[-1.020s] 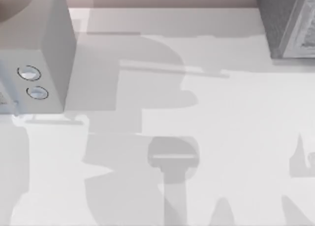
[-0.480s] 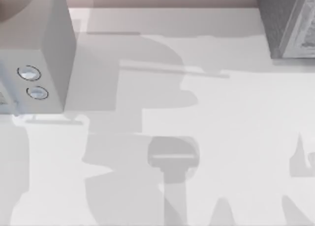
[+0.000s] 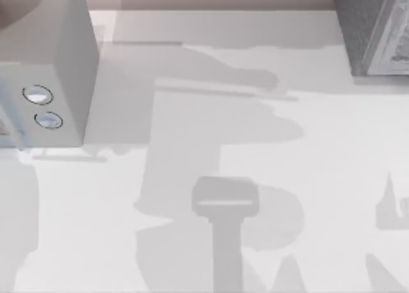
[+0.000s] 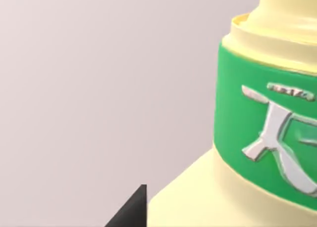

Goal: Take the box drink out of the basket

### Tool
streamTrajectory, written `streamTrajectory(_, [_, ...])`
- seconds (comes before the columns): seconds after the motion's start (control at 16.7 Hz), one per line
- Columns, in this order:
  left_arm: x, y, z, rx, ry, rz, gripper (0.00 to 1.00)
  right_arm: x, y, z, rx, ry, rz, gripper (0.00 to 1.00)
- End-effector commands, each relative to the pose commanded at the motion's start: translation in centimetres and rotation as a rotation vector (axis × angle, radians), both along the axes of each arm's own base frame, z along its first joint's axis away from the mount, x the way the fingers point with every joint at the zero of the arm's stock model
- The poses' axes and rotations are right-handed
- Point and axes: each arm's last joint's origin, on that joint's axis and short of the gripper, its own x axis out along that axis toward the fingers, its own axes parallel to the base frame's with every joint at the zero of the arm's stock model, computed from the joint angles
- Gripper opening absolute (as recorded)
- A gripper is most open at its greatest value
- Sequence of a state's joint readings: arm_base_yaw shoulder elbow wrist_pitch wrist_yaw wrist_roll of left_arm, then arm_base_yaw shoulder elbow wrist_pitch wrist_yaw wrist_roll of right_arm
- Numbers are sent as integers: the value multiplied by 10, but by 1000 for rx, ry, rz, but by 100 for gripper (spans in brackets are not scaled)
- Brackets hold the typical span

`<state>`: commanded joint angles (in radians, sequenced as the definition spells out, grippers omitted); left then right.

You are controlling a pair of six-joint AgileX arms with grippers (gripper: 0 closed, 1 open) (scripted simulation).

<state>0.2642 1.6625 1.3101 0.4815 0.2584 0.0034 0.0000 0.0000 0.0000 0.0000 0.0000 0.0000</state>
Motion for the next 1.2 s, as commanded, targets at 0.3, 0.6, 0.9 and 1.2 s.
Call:
streamTrajectory(0.3, [-5,-3,81,7,-94,36,0,0,0,0,0,0,0,100])
streamTrajectory(0.6, [-6,0,109,-4,28,9,0,0,0,0,0,0,0,100])
streamTrajectory(0.9, [-2,2,106,-14,119,-33,0,0,0,0,0,0,0,100])
streamTrajectory(1.2, [-4,-1,105,-15,122,-34,0,0,0,0,0,0,0,100])
